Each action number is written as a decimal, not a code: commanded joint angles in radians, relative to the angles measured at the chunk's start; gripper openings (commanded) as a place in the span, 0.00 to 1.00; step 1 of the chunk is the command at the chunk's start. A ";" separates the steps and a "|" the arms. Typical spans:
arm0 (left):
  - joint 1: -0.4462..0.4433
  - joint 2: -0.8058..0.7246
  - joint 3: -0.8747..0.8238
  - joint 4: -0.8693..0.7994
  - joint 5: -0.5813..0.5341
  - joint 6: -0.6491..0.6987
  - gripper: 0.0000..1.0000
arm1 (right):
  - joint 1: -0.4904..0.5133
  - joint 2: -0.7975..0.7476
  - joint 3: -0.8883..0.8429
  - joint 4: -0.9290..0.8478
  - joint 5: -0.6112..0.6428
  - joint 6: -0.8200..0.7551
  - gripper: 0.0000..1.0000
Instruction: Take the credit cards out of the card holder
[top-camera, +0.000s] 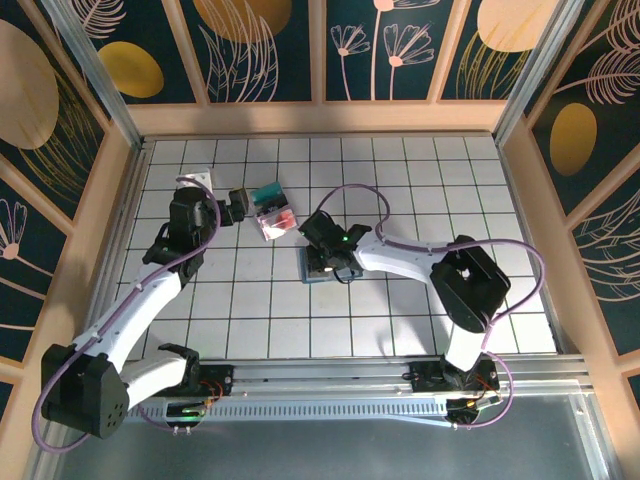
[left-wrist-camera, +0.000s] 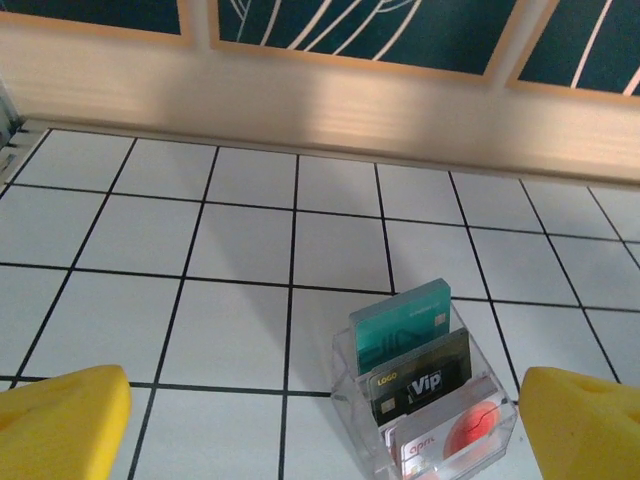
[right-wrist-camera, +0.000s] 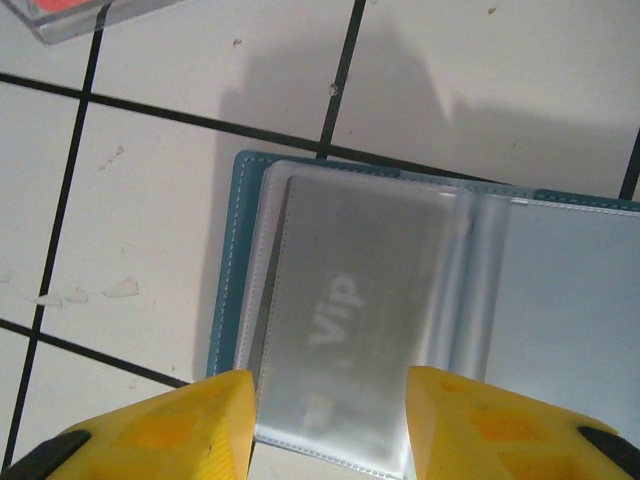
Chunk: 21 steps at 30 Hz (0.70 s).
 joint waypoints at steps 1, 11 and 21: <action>0.009 -0.063 -0.096 0.079 -0.034 -0.168 0.99 | 0.020 0.060 0.064 -0.052 0.029 -0.030 0.44; 0.009 -0.085 -0.137 0.086 -0.084 -0.237 0.99 | 0.021 0.111 0.072 -0.040 0.006 -0.032 0.56; 0.009 -0.099 -0.153 0.078 -0.102 -0.242 0.99 | 0.022 0.143 0.053 -0.061 0.016 -0.021 0.58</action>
